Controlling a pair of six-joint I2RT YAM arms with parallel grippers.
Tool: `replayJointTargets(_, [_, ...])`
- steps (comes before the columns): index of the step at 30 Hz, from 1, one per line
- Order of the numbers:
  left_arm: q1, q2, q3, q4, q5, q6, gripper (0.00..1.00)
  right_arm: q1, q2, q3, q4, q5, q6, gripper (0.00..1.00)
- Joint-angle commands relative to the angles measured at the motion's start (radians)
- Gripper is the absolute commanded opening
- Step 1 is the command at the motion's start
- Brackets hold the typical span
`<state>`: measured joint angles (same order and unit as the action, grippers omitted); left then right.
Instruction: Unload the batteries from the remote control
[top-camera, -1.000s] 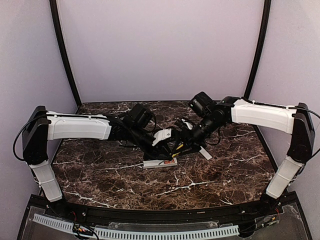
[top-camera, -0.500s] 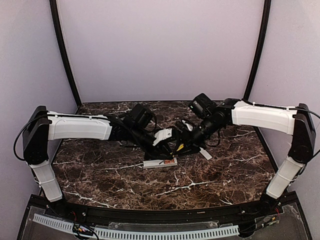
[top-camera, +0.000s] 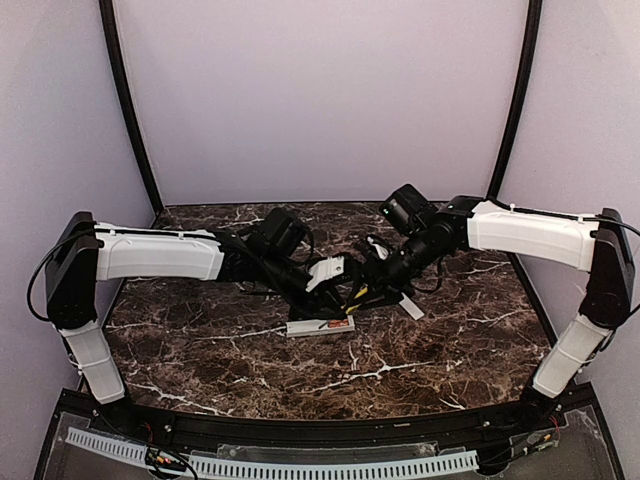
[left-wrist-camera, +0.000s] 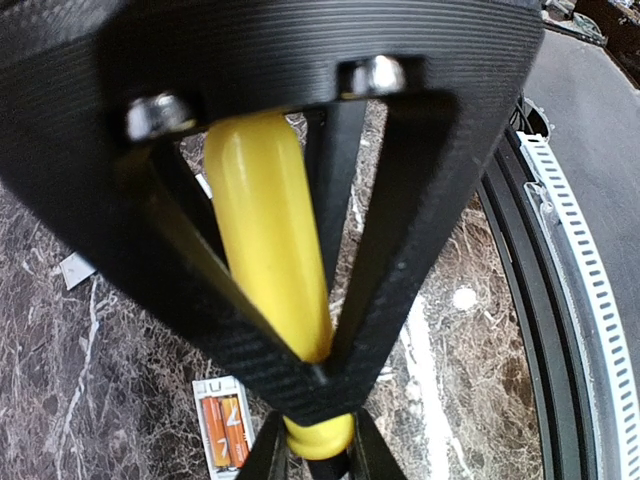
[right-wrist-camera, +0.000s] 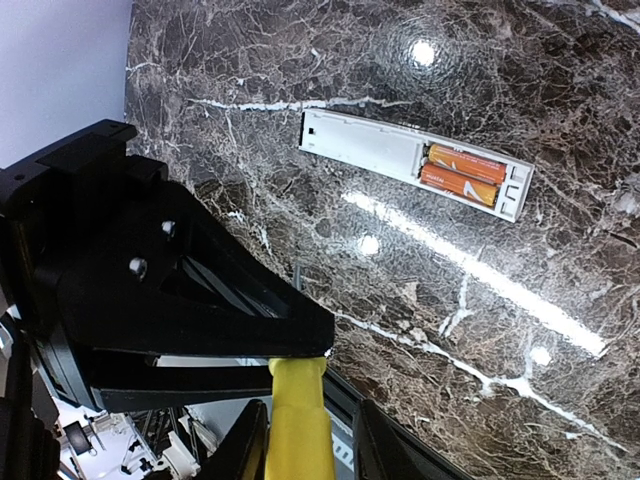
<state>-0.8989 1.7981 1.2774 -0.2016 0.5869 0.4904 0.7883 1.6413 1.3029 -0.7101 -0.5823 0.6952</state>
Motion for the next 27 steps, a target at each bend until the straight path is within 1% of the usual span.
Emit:
replayJointTargets(1, [-0.009, -0.023, -0.006, 0.014, 0.021, 0.012, 0.00, 0.005, -0.009, 0.007, 0.002, 0.006, 0.012, 0.28])
replayJointTargets(7, [-0.011, -0.022, -0.009, 0.016, 0.020, 0.020, 0.00, 0.005, -0.006, 0.008, 0.001, 0.003, 0.013, 0.27])
replayJointTargets(9, [-0.014, -0.023, -0.009, 0.017, 0.011, 0.022, 0.00, 0.005, -0.003, 0.007, 0.000, 0.000, 0.016, 0.25])
replayJointTargets(11, [-0.015, -0.022, -0.007, 0.019, 0.001, 0.022, 0.00, 0.007, -0.003, 0.007, -0.005, -0.004, 0.014, 0.22])
replayJointTargets(14, [-0.015, -0.022, -0.009, 0.020, -0.008, 0.029, 0.01, 0.006, -0.003, 0.003, -0.009, -0.011, 0.012, 0.14])
replayJointTargets(17, [-0.015, -0.023, -0.013, 0.026, -0.009, 0.035, 0.00, 0.007, -0.003, 0.000, -0.011, -0.019, 0.012, 0.00])
replayJointTargets(20, [-0.015, -0.025, -0.015, 0.035, -0.020, 0.033, 0.01, 0.008, -0.009, -0.002, -0.012, -0.017, 0.012, 0.00])
replayJointTargets(21, [-0.014, -0.025, -0.018, 0.039, -0.025, 0.032, 0.02, 0.008, -0.012, -0.003, -0.012, -0.014, 0.011, 0.00])
replayJointTargets(23, [-0.015, -0.028, -0.023, 0.049, -0.047, 0.024, 0.07, 0.008, -0.018, -0.008, -0.010, -0.009, 0.006, 0.00])
replayJointTargets(24, [-0.014, -0.033, -0.026, 0.054, -0.052, 0.021, 0.14, 0.008, -0.020, -0.010, -0.009, -0.005, 0.004, 0.00])
replayJointTargets(25, [-0.015, -0.036, -0.035, 0.058, -0.060, 0.017, 0.17, 0.008, -0.023, -0.012, -0.009, 0.001, 0.000, 0.00])
replayJointTargets(27, [-0.015, -0.046, -0.053, 0.077, -0.072, 0.008, 0.27, 0.008, -0.029, -0.016, -0.012, 0.016, -0.009, 0.00])
